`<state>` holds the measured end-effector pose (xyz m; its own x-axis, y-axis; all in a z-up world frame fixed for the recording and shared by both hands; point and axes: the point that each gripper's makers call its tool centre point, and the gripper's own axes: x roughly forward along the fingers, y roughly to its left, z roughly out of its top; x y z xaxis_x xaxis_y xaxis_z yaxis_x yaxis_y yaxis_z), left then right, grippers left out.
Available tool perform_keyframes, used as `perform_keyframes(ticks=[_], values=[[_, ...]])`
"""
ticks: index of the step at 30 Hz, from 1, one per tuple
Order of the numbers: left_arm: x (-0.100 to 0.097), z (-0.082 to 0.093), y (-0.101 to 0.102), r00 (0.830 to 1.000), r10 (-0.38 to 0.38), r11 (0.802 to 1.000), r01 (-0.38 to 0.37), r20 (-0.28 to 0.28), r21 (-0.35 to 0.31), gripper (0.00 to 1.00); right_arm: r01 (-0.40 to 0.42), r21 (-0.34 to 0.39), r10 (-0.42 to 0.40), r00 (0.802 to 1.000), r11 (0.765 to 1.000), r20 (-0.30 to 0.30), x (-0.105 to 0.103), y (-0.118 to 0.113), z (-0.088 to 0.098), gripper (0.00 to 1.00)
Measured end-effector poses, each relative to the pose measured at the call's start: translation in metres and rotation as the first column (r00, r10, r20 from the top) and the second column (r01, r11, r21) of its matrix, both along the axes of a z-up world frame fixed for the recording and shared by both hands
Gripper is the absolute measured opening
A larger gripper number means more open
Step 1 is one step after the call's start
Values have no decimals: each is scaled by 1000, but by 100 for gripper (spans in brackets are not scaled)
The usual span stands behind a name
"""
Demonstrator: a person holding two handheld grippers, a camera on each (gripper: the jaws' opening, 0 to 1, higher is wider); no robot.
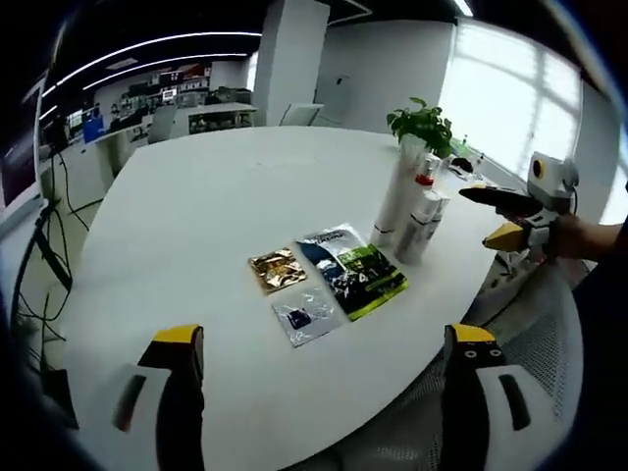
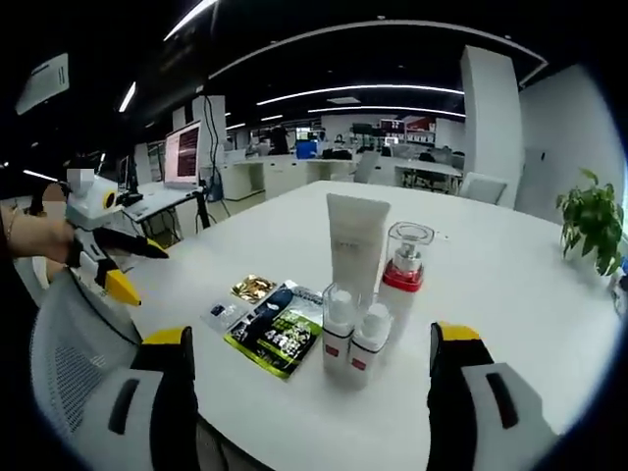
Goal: Arrange the skincare products in the storage area until every visible bottle or jar stands upright without overlapping.
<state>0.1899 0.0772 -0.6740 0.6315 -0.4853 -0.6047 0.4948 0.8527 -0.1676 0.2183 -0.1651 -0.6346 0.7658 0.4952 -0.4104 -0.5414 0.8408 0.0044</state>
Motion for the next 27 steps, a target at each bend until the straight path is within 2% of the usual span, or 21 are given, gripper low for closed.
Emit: perform_keyframes(ticks=[5,10,13,21,27], values=[[-4,5,5,999,35,999,-34,26,-28,99,14,-1,-14,1000,1000,0,-1,-4,-1,99],[-3,5,2,998,39,999,-38,48,-11,97,33,11,-33,999,999,-4,1,-9,-2,99],[-4,2,3,999,33,999,-33,39,3,96,22,-22,-22,1000,1000,-10,0,-10,-7,98],[-5,1,5,999,28,999,-28,36,18,96,53,-4,-54,998,999,-16,2,-17,-8,98],[-6,-1,5,999,19,1000,-20,32,24,95,34,-31,-34,999,999,-13,-1,-12,-10,99]])
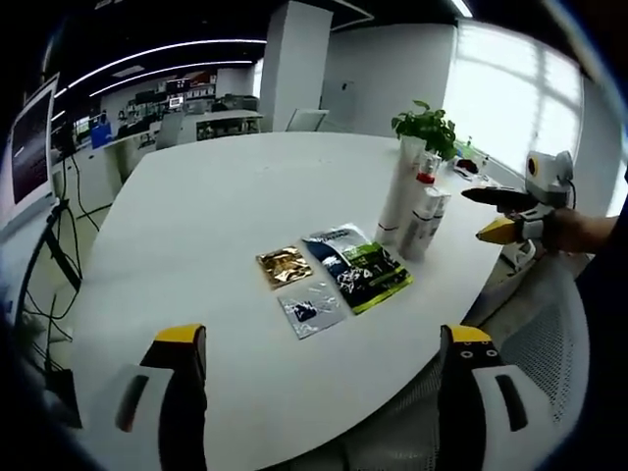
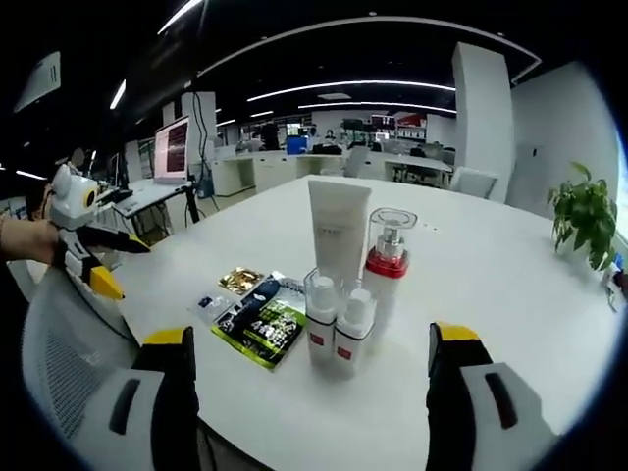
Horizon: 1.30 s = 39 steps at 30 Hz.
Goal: Arrange the skincare products in the storage area until every visible bottle or jar stands upright without overlapping.
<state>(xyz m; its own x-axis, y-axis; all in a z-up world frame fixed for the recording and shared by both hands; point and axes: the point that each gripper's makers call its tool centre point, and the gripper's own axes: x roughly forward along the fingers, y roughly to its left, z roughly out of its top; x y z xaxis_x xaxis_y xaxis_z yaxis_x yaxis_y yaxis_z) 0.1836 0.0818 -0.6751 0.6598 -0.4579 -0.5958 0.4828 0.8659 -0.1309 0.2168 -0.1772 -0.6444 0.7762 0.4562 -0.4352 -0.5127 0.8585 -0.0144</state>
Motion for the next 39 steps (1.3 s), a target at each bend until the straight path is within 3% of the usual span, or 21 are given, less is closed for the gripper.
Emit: perform_keyframes(ticks=[39], values=[[-2,-4,0,1000,-9,1000,9,-14,6,94,5,-5,-5,1000,1000,-20,1,-3,-5,97]])
